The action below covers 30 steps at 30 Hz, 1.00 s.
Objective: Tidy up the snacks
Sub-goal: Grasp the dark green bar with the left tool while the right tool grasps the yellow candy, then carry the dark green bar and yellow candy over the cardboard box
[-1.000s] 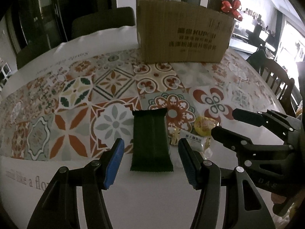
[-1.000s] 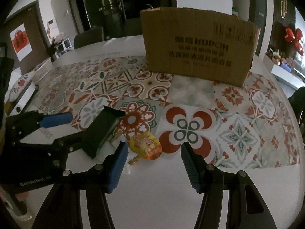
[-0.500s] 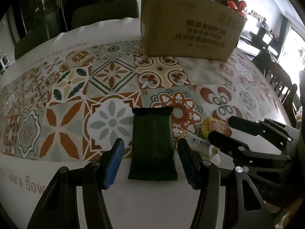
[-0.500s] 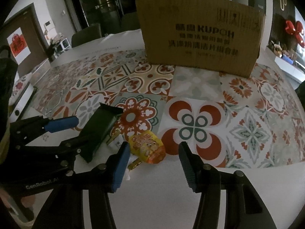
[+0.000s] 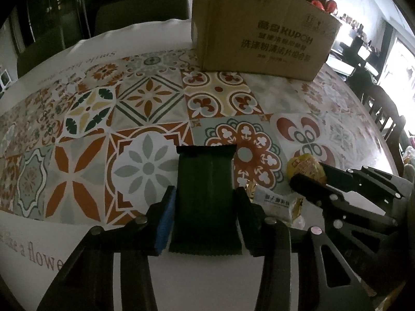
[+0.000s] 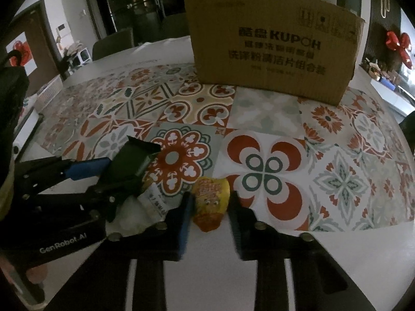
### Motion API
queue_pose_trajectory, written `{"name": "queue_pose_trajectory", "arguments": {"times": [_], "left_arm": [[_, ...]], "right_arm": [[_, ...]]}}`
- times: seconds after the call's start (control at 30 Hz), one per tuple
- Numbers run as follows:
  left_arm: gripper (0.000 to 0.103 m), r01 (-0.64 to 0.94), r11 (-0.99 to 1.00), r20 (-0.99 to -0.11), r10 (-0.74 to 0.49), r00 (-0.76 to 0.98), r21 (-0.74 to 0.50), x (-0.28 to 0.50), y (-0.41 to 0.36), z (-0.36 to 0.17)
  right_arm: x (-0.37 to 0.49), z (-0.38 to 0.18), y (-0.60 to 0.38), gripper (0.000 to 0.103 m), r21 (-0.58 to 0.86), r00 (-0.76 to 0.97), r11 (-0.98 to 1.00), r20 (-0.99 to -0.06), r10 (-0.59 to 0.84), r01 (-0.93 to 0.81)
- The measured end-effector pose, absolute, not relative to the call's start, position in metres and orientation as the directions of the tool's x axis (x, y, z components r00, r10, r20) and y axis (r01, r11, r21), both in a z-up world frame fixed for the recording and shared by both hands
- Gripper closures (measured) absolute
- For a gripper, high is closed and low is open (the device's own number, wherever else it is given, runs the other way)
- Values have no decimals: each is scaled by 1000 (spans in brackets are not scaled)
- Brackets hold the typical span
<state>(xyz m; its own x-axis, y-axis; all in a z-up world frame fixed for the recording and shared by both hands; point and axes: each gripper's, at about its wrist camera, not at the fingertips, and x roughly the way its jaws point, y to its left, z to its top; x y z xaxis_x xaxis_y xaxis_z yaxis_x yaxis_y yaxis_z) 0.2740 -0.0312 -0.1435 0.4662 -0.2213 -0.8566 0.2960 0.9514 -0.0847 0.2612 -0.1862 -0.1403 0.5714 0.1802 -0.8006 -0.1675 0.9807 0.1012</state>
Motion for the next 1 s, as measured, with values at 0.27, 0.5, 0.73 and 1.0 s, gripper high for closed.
{"name": "queue_pose_trajectory", "arguments": {"times": [0.27, 0.5, 0.73, 1.0], "left_arm": [[59, 296, 951, -846, -232, 481, -93, 272, -28, -139], [59, 301, 949, -821, -240, 517, -88, 263, -28, -121], [59, 310, 947, -796, -252, 550, -86, 255, -30, -103], [59, 329, 940, -745, -281, 605, -88, 246, -34, -71]], "right_arm": [[260, -140, -185, 79, 104, 569, 982, -803, 176, -158], [252, -132, -185, 79, 127, 576, 980, -794, 194, -154], [243, -115, -188, 79, 133, 612, 979, -766, 199, -152], [235, -84, -196, 79, 143, 670, 980, -715, 200, -139]]}}
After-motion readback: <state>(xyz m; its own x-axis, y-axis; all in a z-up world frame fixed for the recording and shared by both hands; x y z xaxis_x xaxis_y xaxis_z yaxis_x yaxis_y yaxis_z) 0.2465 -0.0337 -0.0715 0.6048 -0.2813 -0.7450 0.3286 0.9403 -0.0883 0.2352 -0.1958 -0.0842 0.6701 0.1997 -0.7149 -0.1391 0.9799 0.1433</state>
